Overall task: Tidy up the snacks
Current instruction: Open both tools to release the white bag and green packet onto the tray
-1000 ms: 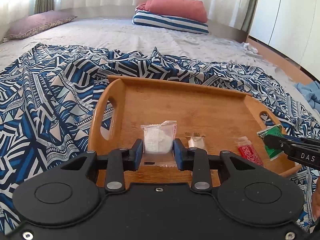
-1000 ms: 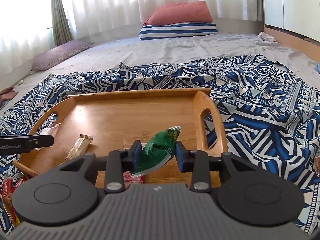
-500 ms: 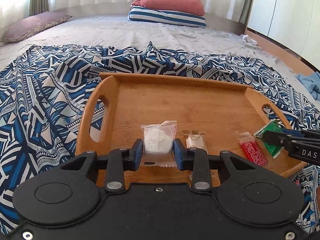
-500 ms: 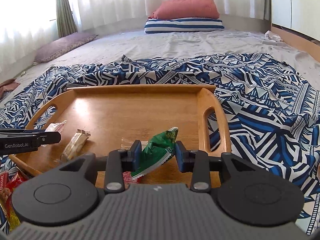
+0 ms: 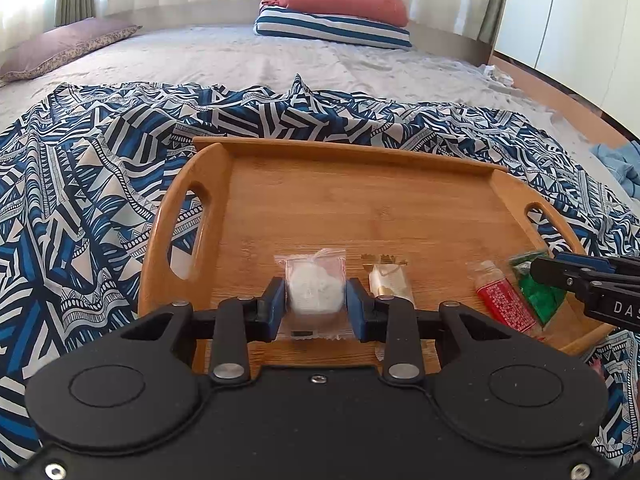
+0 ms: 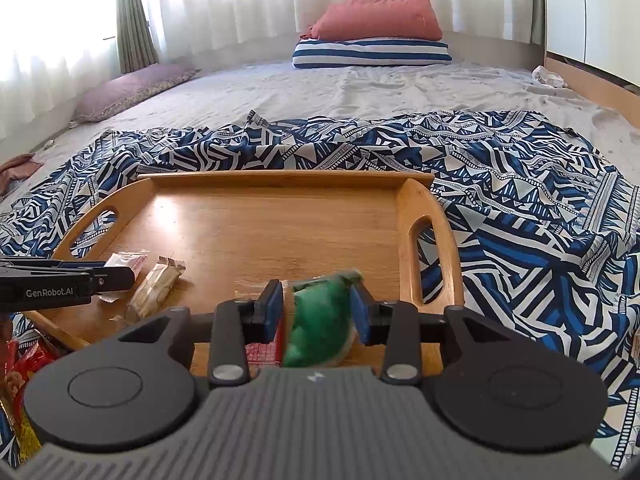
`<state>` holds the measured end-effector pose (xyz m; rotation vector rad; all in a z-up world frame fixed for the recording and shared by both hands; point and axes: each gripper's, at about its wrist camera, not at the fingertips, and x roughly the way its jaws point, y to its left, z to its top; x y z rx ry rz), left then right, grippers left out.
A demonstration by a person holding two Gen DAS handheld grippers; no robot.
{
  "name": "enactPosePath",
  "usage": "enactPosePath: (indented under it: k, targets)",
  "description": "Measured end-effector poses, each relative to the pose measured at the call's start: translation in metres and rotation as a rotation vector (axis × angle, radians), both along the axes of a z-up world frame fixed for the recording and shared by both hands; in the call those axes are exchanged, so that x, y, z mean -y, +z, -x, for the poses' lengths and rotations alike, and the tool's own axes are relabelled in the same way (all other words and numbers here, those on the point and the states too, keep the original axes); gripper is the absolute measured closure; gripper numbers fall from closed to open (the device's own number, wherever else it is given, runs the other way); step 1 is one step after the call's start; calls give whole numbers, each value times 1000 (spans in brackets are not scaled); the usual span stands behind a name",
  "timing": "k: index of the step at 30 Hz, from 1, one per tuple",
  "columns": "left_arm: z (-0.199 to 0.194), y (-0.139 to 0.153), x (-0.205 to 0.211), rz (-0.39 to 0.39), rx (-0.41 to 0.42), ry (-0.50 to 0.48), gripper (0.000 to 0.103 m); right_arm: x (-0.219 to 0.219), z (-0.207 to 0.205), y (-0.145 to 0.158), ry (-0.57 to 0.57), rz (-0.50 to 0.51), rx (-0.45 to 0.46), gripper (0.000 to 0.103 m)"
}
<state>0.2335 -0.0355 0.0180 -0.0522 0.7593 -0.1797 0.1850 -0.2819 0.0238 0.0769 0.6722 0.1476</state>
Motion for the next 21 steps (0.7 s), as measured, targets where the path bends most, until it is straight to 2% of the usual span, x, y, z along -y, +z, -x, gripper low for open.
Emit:
enactPosePath:
  k: [2,4,8,9,10,12,16,18,21]
  targets:
    - [1,0,1,-7,5,-1,70,1,1,0,-5,6,-2,57]
    - [2,2,2,-8,9,-1,56,2,3,2,-9,8,0,57]
    - [8,7,2,-11,27,-7,44,3,8,7,-15,6,9,55]
    - [10,9,2,-16,32,-11,37,3,9,8,-15,5,12,51]
    - [13,11,2,-19,40,-14,32,2,11,10,-14,4,16,51]
    - [20,15,2,-23,58,-22,28,1,16,14,-11,7,26,44]
    - [35,23,0,-26,78,-36,24,-5,29,19,-1,22,49,38]
    - [43,26,-2,-20,84,-44,20,-9,36,21,1,29,60,30]
    - [57,31,-5,-18,99,-55,18,-14,46,23,-2,42,78,25]
